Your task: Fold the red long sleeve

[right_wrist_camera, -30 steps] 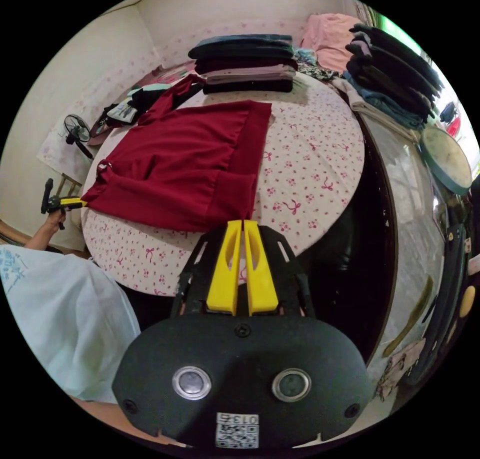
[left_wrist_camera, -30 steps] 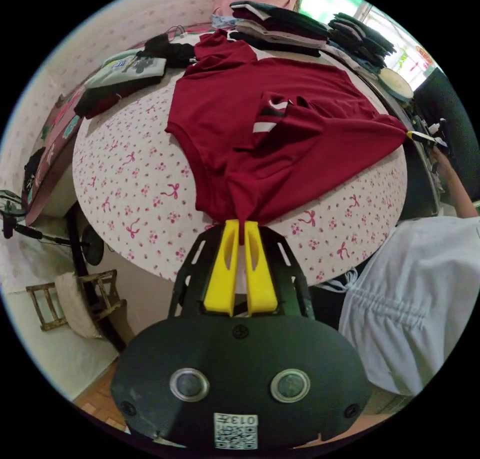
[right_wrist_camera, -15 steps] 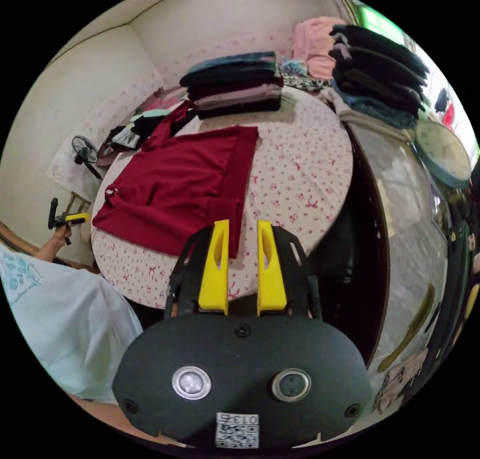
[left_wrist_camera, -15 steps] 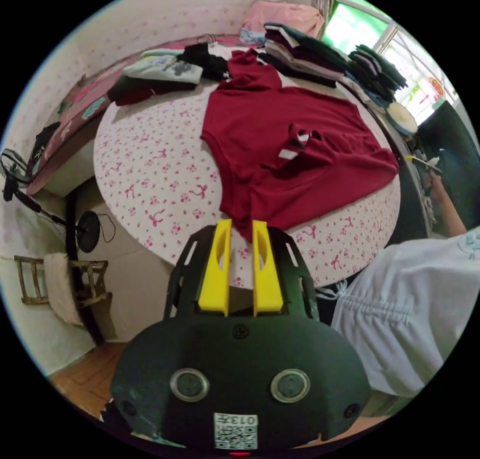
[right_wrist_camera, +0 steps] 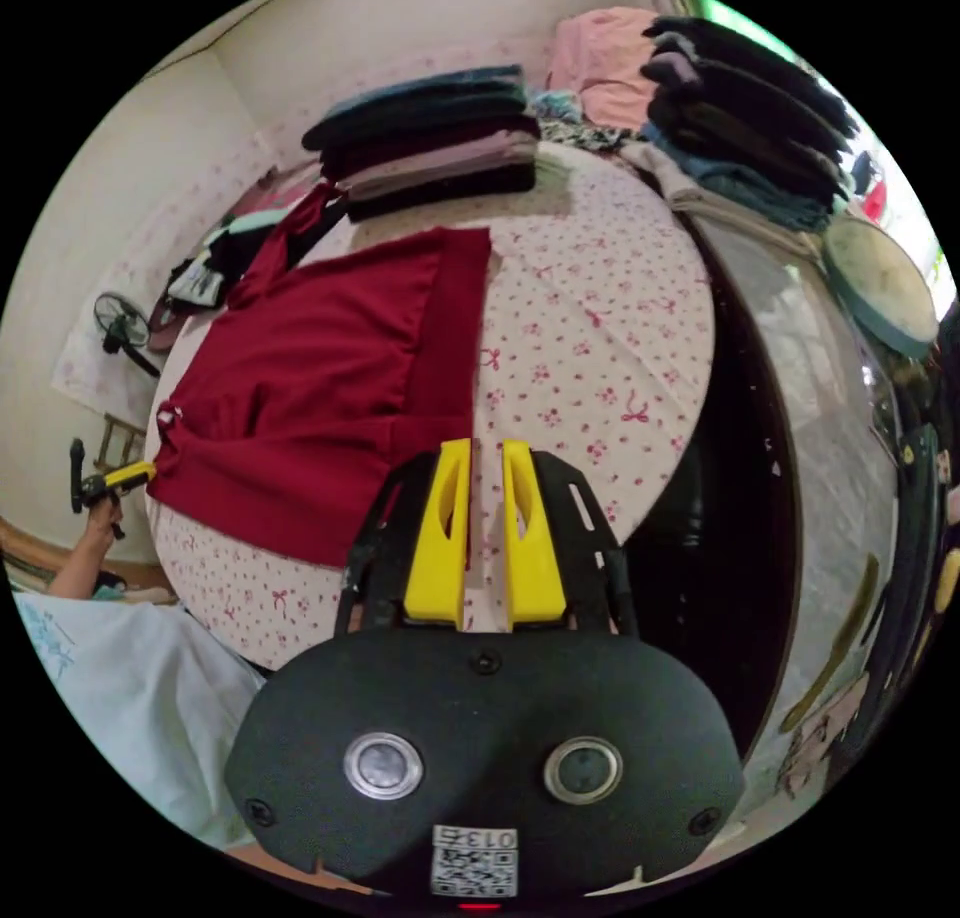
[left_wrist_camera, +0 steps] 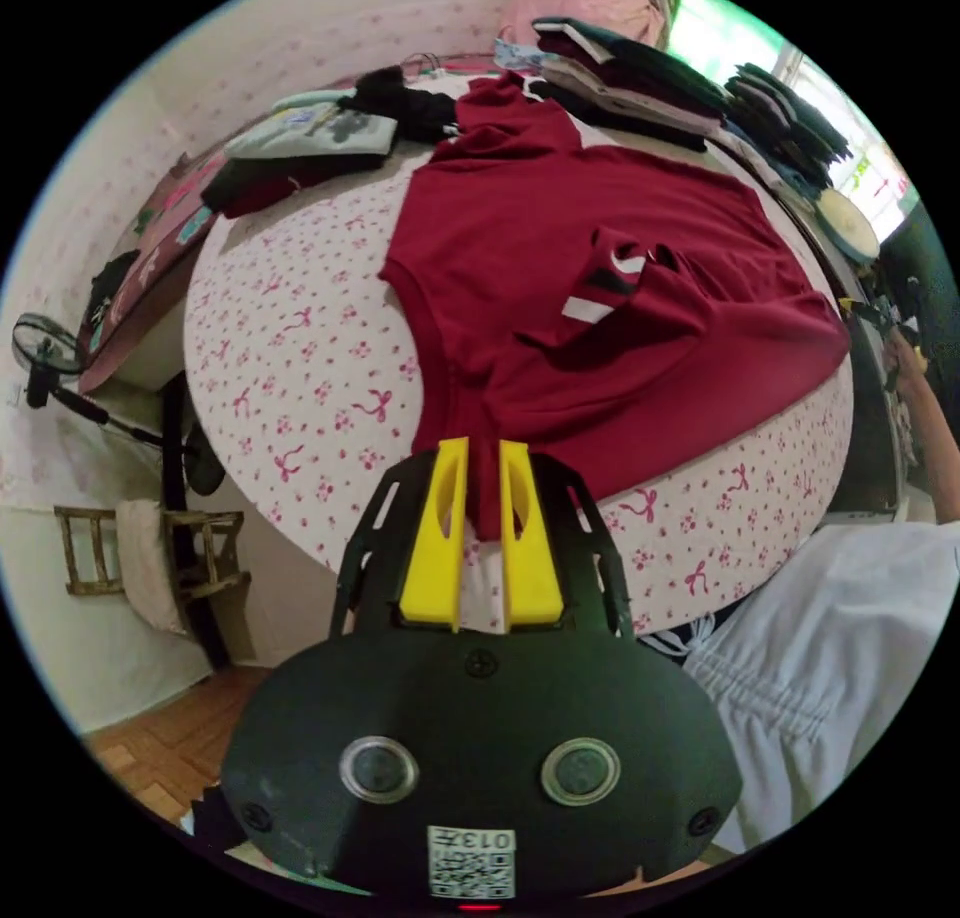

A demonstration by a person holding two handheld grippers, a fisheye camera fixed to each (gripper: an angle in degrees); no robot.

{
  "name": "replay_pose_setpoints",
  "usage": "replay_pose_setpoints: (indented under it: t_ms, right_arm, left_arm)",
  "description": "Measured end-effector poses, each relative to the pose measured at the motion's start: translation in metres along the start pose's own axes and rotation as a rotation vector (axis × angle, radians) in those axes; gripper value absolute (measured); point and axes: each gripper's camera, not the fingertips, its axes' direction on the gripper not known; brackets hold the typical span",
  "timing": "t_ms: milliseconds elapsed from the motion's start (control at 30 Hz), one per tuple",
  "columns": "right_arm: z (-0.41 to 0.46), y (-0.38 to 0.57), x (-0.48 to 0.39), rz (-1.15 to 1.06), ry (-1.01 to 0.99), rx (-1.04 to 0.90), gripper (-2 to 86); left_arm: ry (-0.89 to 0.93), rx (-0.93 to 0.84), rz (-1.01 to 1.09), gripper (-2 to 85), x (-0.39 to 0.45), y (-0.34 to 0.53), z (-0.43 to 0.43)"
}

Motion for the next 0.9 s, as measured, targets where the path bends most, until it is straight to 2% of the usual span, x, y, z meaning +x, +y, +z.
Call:
replay_pose_setpoints:
  t_ms: [100,200,267,333,400,467,533,600,700,767,833,900]
  right_arm:
    - [-0.031,-0.006,-0.009,0.035,0.025,0.125,6.7]
    - [-0.026,-0.033,-0.065,-0.145,-0.108,0.12,8.1]
    - [0.0,-0.057,-0.125,-0.327,-0.188,0.055,10.2]
    - [0.024,-0.076,-0.163,-0.41,-0.214,-0.014,11.9]
    - [0.048,-0.094,-0.189,-0.433,-0.244,-0.093,12.3]
    - [0.078,-0.115,-0.216,-0.465,-0.259,-0.219,9.1]
    - [0.09,-0.124,-0.238,-0.541,-0.206,-0.301,5.3]
    - [0.084,-0.132,-0.256,-0.646,-0.116,-0.298,4.2]
    - [0.046,-0.155,-0.268,-0.718,-0.135,-0.134,3.4]
    - [0.013,-0.171,-0.267,-0.737,-0.087,0.078,3.0]
    - [-0.003,-0.182,-0.26,-0.713,-0.035,0.219,2.9]
    - [-0.007,-0.194,-0.25,-0.669,0.011,0.281,2.8]
  left_arm:
    - [-0.033,0.082,-0.042,4.7,-0.002,0.013,-0.012]
    - [-0.006,0.114,0.028,4.2,0.017,0.012,-0.013]
    - [-0.033,0.107,0.082,3.5,0.033,0.008,-0.008]
    - [-0.075,0.134,0.113,2.2,0.049,0.007,-0.006]
    - [-0.072,0.179,0.126,1.6,0.058,0.008,-0.007]
    - [-0.072,0.164,0.187,1.3,0.067,0.008,-0.002]
    - [-0.083,0.126,0.21,1.1,0.071,0.009,0.01]
    - [-0.07,0.114,0.197,1.1,0.067,0.009,0.014]
    - [-0.036,0.098,0.159,1.1,0.057,0.011,0.02]
    - [-0.027,0.092,0.144,1.1,0.051,0.013,0.022]
    - [-0.015,0.094,0.129,1.1,0.046,0.014,0.024]
    - [-0.005,0.097,0.117,1.0,0.042,0.014,0.024]
